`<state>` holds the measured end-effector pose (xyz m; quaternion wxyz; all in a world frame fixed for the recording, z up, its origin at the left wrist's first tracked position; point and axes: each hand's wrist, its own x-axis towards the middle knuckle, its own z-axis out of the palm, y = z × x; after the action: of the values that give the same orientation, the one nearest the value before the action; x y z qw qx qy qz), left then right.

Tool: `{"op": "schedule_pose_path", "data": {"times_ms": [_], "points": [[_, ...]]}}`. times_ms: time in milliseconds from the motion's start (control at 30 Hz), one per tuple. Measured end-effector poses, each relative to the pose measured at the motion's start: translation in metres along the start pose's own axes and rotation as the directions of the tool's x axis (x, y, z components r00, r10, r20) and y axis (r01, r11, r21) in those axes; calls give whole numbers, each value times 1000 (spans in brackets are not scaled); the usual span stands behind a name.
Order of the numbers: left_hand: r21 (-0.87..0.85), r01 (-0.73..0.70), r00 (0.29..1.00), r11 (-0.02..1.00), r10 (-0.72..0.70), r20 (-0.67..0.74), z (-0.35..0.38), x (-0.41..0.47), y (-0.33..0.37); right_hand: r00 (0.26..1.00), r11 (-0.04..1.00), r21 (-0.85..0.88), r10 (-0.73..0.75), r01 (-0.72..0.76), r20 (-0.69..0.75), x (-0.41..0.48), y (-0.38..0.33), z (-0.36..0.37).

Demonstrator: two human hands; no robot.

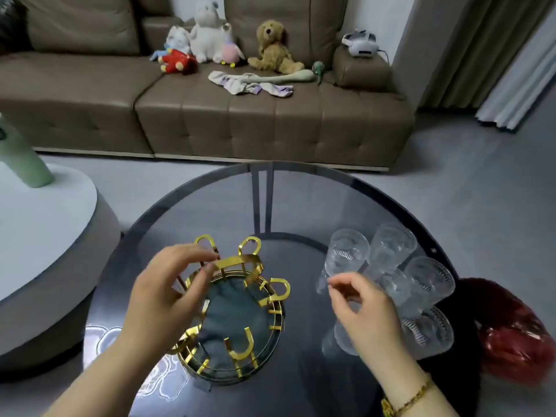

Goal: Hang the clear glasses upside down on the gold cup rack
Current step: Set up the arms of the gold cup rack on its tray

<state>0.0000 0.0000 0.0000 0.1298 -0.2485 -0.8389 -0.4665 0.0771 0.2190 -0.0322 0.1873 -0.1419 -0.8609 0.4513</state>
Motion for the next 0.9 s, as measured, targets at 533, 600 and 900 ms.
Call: {"op": "schedule_pose_path", "data": {"times_ms": [533,600,900], "points": [[106,-289,956,952,293,-28,30,-7,-41,941,960,-82,-280,269,-191,-27,61,78],[84,-254,965,963,258,-38,31,-7,-43,938,953,-126,-294,275,-181,-34,65,80],[194,-218,976,957,216,31,32,-13,-28,914,912,-320,-336,256,-227,-73,85,75]]}}
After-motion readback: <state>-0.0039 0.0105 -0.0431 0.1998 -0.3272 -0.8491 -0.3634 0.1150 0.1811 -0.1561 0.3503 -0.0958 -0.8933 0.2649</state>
